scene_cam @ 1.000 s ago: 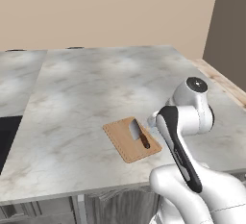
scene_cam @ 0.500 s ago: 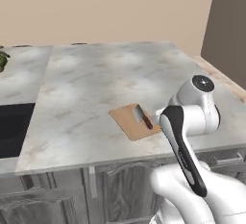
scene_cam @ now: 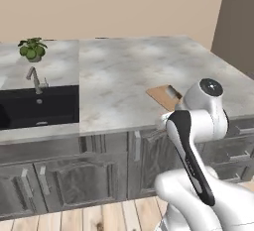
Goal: Pick up the knife from the drawer and place it on the cutting board. Then place the meat from the plate to the cutting board.
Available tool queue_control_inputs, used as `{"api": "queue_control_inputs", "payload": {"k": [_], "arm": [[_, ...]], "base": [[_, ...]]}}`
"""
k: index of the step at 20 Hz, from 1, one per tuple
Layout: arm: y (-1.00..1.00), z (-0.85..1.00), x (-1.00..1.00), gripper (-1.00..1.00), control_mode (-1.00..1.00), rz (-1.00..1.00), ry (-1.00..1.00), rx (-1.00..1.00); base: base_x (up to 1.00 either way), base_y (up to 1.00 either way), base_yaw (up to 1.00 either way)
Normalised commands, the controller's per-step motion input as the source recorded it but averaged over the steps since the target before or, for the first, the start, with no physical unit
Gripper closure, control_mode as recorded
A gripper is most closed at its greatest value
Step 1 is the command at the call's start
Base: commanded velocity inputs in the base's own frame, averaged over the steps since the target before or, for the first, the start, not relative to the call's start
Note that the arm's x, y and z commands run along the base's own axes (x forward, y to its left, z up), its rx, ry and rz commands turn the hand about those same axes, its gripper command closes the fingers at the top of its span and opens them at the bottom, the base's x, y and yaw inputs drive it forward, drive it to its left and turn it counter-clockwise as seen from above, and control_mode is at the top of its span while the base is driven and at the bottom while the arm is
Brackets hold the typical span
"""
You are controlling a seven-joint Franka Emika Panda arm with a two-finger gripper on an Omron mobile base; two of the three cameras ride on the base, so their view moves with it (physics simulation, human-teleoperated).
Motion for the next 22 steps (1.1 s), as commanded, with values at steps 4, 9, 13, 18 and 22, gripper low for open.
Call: {"api": "queue_control_inputs", "payload": {"k": [4,9,13,18,22], "arm": [[0.00,0.00,0.00,-1.00,1.00,0.00,0.00,0.00],[0.00,0.00,0.00,-1.00,1.00,0.00,0.00,0.00],[0.00,0.00,0.00,-1.00,1.00,0.00,0.00,0.00],[0.00,0.00,0.00,-1.00,1.00,0.00,0.00,0.00],[0.00,0.00,0.00,-1.00,1.00,0.00,0.00,0.00]], "base": [[0.09,1.00,0.04],[0.61,0.98,0.19],[0.90,0.84,0.24],[0.84,0.91,0.23],[0.65,0.94,0.20]]}}
